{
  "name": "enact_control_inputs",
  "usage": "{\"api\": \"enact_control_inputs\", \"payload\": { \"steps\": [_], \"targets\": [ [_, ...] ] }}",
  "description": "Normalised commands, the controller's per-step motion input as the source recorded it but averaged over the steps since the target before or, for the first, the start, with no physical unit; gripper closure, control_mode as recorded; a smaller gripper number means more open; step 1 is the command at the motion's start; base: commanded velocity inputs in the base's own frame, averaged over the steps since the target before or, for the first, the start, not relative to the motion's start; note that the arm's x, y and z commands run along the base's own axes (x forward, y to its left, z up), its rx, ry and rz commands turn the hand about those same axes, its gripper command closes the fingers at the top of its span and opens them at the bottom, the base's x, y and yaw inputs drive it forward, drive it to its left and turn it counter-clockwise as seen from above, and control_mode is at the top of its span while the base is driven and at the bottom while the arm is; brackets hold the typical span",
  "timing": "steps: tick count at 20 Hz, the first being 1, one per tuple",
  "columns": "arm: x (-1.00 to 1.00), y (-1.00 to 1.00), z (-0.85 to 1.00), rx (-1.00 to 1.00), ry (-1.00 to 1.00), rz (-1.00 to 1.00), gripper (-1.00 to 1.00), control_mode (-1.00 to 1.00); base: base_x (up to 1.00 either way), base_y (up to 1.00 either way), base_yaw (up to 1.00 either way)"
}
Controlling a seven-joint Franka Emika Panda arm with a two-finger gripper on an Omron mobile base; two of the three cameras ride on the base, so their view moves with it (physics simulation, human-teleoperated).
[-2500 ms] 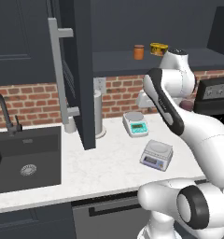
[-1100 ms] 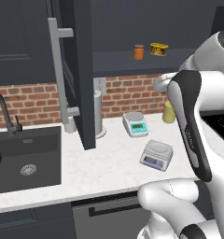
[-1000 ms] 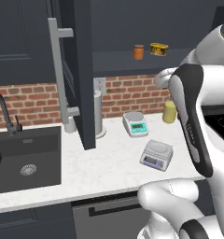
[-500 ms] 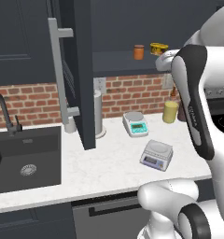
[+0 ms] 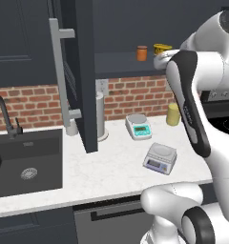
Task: Pick the jam and place it on the digital scale for weighing, and close the cabinet.
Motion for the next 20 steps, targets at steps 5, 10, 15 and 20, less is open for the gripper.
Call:
{"api": "enact_control_inputs", "payload": {
  "steps": [5, 10, 15, 20],
  "targets": [
    [0.44, -0.01, 0.0, 0.0, -0.04, 0.0, -1.0, -1.0, 0.0, 0.0, 0.0],
    [0.42, -0.08, 0.0, 0.01, 0.0, 0.0, -1.0, -1.0, 0.0, 0.0, 0.0],
    [0.39, -0.04, 0.0, 0.0, 0.0, 0.0, -1.0, -1.0, 0.0, 0.0, 0.0],
    [0.32, -0.04, 0.0, 0.0, 0.0, 0.0, -1.0, -1.0, 0.0, 0.0, 0.0]
  ]
}}
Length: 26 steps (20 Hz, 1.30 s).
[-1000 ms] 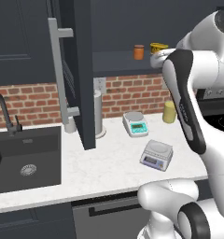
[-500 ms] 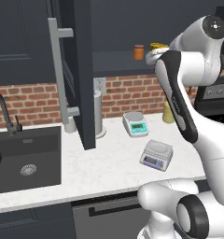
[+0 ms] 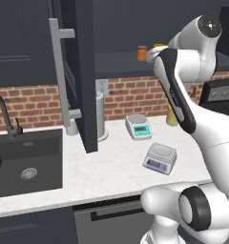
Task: Pick the jam and place it on the digital scale for weighing, and close the cabinet.
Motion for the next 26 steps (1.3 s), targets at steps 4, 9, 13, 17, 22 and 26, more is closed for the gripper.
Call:
{"api": "enact_control_inputs", "payload": {
  "steps": [4, 9, 13, 17, 22, 26],
  "targets": [
    [0.34, -0.1, 0.0, 0.0, 0.0, 0.0, -1.0, -1.0, 0.0, 0.0, 0.0],
    [0.29, -0.08, 0.0, 0.0, 0.0, 0.0, -1.0, -1.0, 0.0, 0.0, 0.0],
    [0.33, -0.03, 0.0, 0.0, 0.0, 0.0, -1.0, -1.0, 0.0, 0.0, 0.0],
    [0.43, 0.0, 0.0, 0.0, 0.0, 0.0, -1.0, -1.0, 0.0, 0.0, 0.0],
    [0.47, 0.0, 0.0, 0.0, 0.0, 0.0, -1.0, -1.0, 0.0, 0.0, 0.0],
    [0.72, 0.0, 0.0, 0.0, 0.0, 0.0, -1.0, -1.0, 0.0, 0.0, 0.0]
  ]
}}
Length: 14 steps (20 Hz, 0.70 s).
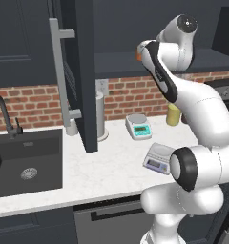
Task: Pick the jam and place it on the digital scale for weighing, and close the cabinet.
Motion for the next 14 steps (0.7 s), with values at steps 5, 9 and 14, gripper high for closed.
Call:
{"api": "enact_control_inputs", "payload": {
  "steps": [5, 9, 14],
  "targets": [
    [0.68, 0.0, 0.01, 0.0, 0.0, 0.0, -1.0, -1.0, 0.0, 0.0, 0.0],
    [0.52, 0.05, 0.0, 0.0, 0.0, 0.0, -1.0, -1.0, 0.0, 0.0, 0.0],
    [0.39, 0.02, 0.0, 0.0, 0.0, 0.0, -1.0, -1.0, 0.0, 0.0, 0.0]
  ]
}}
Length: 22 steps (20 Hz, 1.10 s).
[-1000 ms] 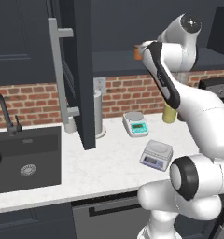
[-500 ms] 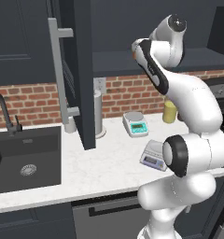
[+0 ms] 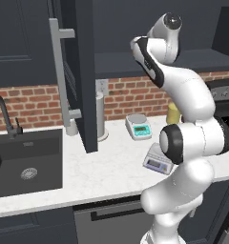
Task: Pick the jam and place it on the digital scale for weighing, and close the cabinet.
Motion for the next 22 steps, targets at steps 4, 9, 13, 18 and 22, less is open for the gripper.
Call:
{"api": "enact_control_inputs", "payload": {
  "steps": [4, 9, 13, 18, 22],
  "targets": [
    [0.41, 0.02, 0.0, 0.0, 0.0, 0.0, -1.0, -1.0, 0.0, 0.0, 0.0],
    [0.39, 0.01, -0.01, 0.0, 0.0, 0.0, -1.0, -1.0, 0.0, 0.0, 0.0],
    [0.3, 0.02, -0.14, 0.0, 0.0, 0.0, -1.0, -1.0, 0.0, 0.0, 0.0],
    [0.12, 0.0, -0.29, 0.02, -0.01, 0.0, -1.0, -1.0, 0.0, 0.0, 0.0],
    [0.06, 0.0, -0.42, 0.03, -0.02, 0.0, -1.0, -1.0, 0.0, 0.0, 0.0]
  ]
}}
